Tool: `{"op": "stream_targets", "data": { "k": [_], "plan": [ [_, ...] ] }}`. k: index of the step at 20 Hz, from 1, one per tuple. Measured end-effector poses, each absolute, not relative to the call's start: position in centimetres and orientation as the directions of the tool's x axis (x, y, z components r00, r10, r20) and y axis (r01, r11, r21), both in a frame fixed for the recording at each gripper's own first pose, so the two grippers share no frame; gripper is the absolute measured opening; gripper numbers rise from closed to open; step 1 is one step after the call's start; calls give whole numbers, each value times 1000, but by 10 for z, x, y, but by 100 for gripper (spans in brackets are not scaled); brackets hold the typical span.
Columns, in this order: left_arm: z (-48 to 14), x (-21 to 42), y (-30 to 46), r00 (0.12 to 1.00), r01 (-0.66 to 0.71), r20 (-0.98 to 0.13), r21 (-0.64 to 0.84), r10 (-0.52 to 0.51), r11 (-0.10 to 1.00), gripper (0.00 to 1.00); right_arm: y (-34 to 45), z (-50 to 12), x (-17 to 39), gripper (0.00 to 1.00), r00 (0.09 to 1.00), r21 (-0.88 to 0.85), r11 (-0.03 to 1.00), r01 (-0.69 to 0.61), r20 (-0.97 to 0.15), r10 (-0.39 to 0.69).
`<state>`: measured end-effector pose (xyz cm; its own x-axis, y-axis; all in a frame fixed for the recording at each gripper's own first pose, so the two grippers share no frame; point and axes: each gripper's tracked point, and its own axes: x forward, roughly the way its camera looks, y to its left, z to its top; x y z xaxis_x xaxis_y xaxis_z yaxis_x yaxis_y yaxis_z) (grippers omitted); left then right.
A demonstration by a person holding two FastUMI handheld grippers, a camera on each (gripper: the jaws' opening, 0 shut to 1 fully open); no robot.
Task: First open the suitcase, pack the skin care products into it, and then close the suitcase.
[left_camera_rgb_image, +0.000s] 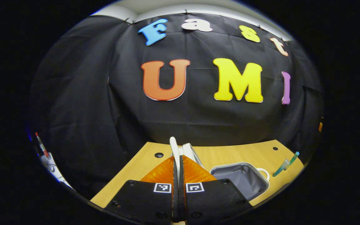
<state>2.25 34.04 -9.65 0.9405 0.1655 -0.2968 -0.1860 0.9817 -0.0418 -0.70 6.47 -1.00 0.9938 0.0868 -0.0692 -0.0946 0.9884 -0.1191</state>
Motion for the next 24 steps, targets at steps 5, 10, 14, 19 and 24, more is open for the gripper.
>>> {"op": "stream_targets", "data": {
  "k": [5, 10, 14, 19, 24],
  "plan": [
    [-179, 27, 410, 908, -230, -377, -81, 183, 970, 3, 103, -26, -14, 80, 987, -166, 979, -118, -124, 98],
    [-259, 35, 437, 871, -246, -473, -195, 129, 949, 7, 116, -24, -16, 80, 988, -195, 976, -100, -138, 73],
    [-306, 40, 436, 834, -259, -543, -224, 101, 939, 14, 115, -26, -17, 80, 988, -216, 973, -79, -149, 47],
    [-296, 34, 451, 847, -275, -515, -211, 132, 938, 70, 121, -36, -18, 80, 984, -204, 975, -84, -168, 50],
    [-251, 22, 424, 873, -261, -468, -206, 139, 943, 89, 131, -40, -11, 80, 984, -170, 979, -110, -154, 84]
  ]
}}
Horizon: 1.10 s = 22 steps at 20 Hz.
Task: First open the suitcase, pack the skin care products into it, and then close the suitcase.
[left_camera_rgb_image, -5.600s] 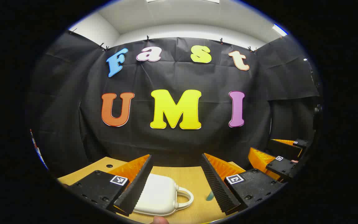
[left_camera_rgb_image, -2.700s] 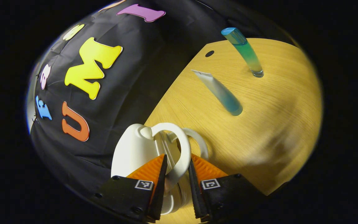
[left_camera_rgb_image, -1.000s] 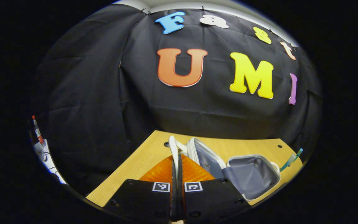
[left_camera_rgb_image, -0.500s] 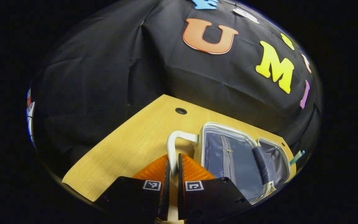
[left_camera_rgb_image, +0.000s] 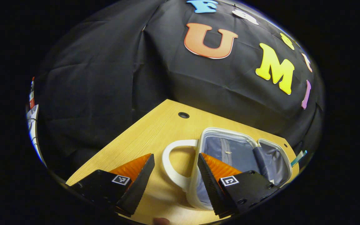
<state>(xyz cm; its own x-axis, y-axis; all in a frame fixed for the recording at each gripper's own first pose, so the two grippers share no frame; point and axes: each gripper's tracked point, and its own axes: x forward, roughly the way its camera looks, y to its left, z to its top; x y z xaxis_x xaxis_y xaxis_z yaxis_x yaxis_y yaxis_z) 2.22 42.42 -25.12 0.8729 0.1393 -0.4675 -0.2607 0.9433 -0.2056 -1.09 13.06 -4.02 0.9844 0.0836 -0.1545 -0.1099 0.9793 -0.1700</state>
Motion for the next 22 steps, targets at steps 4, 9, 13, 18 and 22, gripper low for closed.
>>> {"op": "stream_targets", "data": {
  "k": [4, 9, 13, 18, 22],
  "plan": [
    [-179, 12, 387, 915, -234, -368, -147, 166, 961, 96, 128, -35, -1, 80, 987, -128, 985, -113, -125, 97],
    [-94, -1, 335, 935, -283, -244, -74, 257, 956, 97, 104, -31, 9, 80, 992, -79, 993, -90, -92, 82],
    [-49, -7, 266, 953, -269, -166, -80, 254, 960, 97, 76, -30, 13, 80, 996, -58, 996, -67, -67, 63],
    [-30, -2, 181, 972, -215, -104, -35, 211, 976, 98, 33, -39, 15, 81, 997, -40, 999, -34, -76, 31],
    [-41, 6, 107, 985, -141, -112, -75, 132, 987, 98, 1, -50, 14, 81, 995, -48, 998, -35, -97, 30]
  ]
}}
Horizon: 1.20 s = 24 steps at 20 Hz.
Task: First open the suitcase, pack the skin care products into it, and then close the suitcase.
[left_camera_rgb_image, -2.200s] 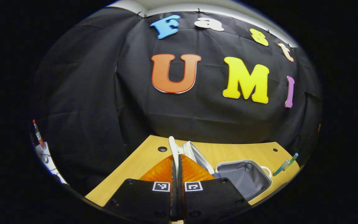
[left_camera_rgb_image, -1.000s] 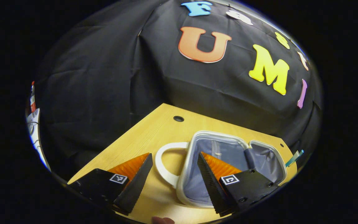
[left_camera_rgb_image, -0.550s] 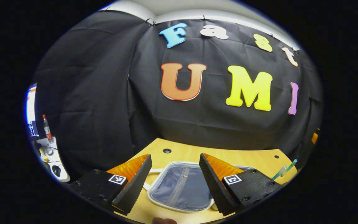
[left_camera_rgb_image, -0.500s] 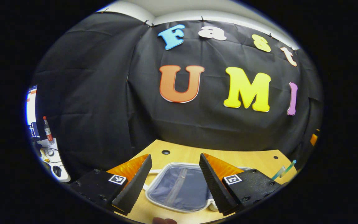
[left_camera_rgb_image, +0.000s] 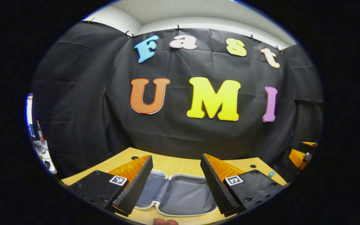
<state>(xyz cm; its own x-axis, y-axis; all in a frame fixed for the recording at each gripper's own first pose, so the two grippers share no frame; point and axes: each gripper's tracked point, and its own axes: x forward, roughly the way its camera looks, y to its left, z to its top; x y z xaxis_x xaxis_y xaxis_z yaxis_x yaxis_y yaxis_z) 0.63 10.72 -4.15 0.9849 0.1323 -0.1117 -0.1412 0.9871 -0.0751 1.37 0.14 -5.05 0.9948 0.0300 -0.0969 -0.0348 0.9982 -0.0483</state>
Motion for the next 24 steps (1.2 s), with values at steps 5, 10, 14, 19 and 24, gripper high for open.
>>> {"op": "stream_targets", "data": {
  "k": [5, 10, 14, 19, 24],
  "plan": [
    [-86, 9, 15, 984, -34, -175, -102, 16, 994, 98, -42, -75, 9, 80, 988, -63, 997, -37, -152, 27],
    [-133, 8, -59, 964, 29, -258, -128, -62, 991, 98, -82, -111, 9, 80, 976, -59, 997, -44, -218, 30],
    [-165, 13, -112, 941, 115, -308, -100, -141, 988, 98, -121, -130, 4, 81, 966, -73, 997, -11, -259, -8],
    [-230, 33, -150, 893, 158, -412, -91, -181, 983, 98, -168, -149, -11, 80, 948, -98, 994, 39, -310, -68],
    [-283, 54, -161, 850, 144, -499, -91, -170, 985, 99, -196, -168, -20, 80, 929, -112, 990, 82, -351, -116]
  ]
}}
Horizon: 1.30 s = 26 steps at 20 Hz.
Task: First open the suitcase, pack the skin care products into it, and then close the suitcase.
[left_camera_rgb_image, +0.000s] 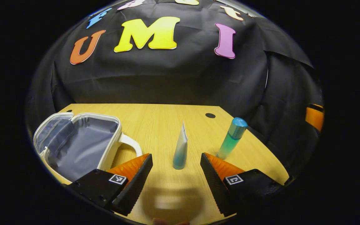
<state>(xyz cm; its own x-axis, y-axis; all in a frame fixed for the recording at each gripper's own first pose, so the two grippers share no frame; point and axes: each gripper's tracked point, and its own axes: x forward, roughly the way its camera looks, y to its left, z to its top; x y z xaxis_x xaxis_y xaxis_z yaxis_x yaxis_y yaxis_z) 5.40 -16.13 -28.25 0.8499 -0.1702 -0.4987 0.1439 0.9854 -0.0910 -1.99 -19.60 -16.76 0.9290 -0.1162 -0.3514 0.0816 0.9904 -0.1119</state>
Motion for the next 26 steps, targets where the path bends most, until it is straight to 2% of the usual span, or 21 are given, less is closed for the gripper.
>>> {"op": "stream_targets", "data": {
  "k": [1, 2, 5, 8, 13, 14, 15, 17, 22, 26],
  "plan": [
    [-289, 60, -163, 844, 151, -508, -81, -171, 985, 89, -198, -171, -21, 80, 924, -110, 990, 86, -362, -120],
    [-296, 66, -164, 840, 153, -517, -69, -166, 986, 99, -198, -176, -23, 80, 921, -110, 990, 86, -371, -121],
    [-319, 78, -169, 815, 159, -555, -66, -169, 985, 97, -199, -184, -24, 81, 912, -104, 991, 84, -392, -118],
    [-339, 82, -168, 780, 140, -605, -80, -160, 987, 87, -199, -195, -27, 80, 902, -91, 992, 85, -417, -115],
    [-345, 88, -170, 769, 155, -616, -81, -172, 985, 71, -203, -206, -27, 80, 888, -85, 992, 88, -444, -117],
    [-345, 87, -171, 768, 160, -615, -85, -178, 984, 74, -204, -207, -26, 80, 887, -84, 992, 90, -447, -118],
    [-343, 86, -171, 767, 164, -615, -83, -180, 983, 57, -204, -208, -25, 80, 886, -84, 993, 88, -449, -117],
    [-343, 84, -169, 759, 174, -625, -78, -184, 982, 43, -200, -209, -21, 80, 887, -78, 994, 72, -450, -100],
    [-312, 68, -161, 767, 168, -608, -117, -204, 979, 39, -155, -252, -3, 80, 847, 15, 998, -63, -528, 62],
    [-269, 43, -150, 781, 150, -586, -158, -215, 976, 38, -128, -280, 17, 81, 819, 29, 991, -134, -559, 127]
  ]
}}
